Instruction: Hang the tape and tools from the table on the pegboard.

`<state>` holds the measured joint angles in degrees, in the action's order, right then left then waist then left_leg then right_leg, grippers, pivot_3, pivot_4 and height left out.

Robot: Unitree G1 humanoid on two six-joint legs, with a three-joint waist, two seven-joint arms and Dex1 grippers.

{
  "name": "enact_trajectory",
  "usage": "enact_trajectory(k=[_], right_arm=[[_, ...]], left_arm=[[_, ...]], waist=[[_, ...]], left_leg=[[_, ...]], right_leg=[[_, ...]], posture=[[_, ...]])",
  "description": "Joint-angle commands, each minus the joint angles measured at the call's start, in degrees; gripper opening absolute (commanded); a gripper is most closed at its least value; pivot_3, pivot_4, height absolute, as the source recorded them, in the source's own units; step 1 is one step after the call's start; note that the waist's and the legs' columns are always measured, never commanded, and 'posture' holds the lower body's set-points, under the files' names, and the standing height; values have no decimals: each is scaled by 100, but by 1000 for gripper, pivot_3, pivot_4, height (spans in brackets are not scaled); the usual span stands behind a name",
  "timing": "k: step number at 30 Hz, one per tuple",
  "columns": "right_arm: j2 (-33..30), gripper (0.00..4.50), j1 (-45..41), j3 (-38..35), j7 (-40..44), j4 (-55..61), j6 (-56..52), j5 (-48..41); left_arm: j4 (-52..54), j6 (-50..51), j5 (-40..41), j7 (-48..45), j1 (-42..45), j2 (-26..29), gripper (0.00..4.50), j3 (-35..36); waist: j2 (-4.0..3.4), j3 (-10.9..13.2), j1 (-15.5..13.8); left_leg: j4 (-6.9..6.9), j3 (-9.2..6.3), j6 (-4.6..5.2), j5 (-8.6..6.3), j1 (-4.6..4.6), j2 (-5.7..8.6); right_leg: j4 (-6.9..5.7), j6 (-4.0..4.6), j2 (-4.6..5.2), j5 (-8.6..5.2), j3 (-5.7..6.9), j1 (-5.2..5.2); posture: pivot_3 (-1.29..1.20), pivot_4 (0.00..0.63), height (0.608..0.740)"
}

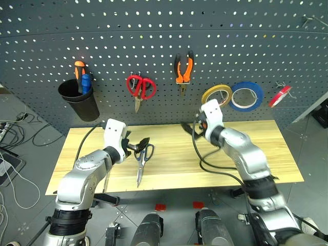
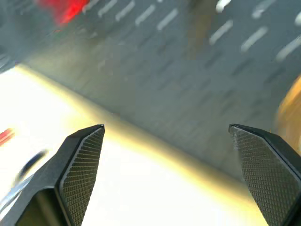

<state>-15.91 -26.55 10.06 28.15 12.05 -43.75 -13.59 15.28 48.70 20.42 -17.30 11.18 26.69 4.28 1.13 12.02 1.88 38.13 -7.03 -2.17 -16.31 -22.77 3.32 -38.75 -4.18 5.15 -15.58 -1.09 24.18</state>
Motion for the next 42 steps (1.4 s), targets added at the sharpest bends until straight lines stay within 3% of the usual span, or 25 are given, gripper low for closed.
enact_trajectory(k=[1,6,14,26,29,39,42], right_arm=[[-413,4500,250,178,631,1379,-990,-818],[-732,4500,531,393,795,2191,-1651,-1373],[-745,4500,479,504,710,2333,-1824,-1602],[-756,4500,361,386,610,2267,-1960,-1696],[-792,4500,281,349,577,2238,-2088,-1750],[-822,4500,167,300,446,2314,-2342,-1884],[-840,4500,173,296,399,2308,-2284,-1842]], left_arm=[[20,650,-95,414,11,-216,4488,-1],[-559,1253,-235,726,238,-629,4488,-124],[-1439,1078,-921,1016,482,-913,4488,-866],[-2822,1044,-1180,1764,1003,-1818,4488,-167],[-2907,1044,-1171,1719,953,-1810,3949,-40],[-2612,889,-1153,1160,561,-1564,927,-233],[-2391,810,-1057,946,389,-1549,583,-178]], waist=[[0,1,-5],[2,1,-17],[5,3,-20],[8,4,-21],[8,4,-19],[5,2,-15],[5,2,-18]], left_leg=[[1,-1,1,0,-1,1],[4,-6,1,-1,2,5],[5,-6,-6,3,0,5],[7,-6,-5,3,1,7],[6,-6,-6,3,4,7],[4,-5,-5,3,8,6],[4,-5,-5,3,8,8]], right_leg=[[0,0,0,0,1,0],[9,-1,1,0,12,-11],[11,-1,5,0,11,-9],[10,-1,9,0,12,-12],[9,-1,9,0,11,-12],[11,-1,10,0,10,-16],[12,-1,12,0,10,-17]], posture=[[18,212,740],[-1,214,740],[-10,224,740],[-24,230,740],[-29,229,740],[-37,227,740],[-38,224,740]])
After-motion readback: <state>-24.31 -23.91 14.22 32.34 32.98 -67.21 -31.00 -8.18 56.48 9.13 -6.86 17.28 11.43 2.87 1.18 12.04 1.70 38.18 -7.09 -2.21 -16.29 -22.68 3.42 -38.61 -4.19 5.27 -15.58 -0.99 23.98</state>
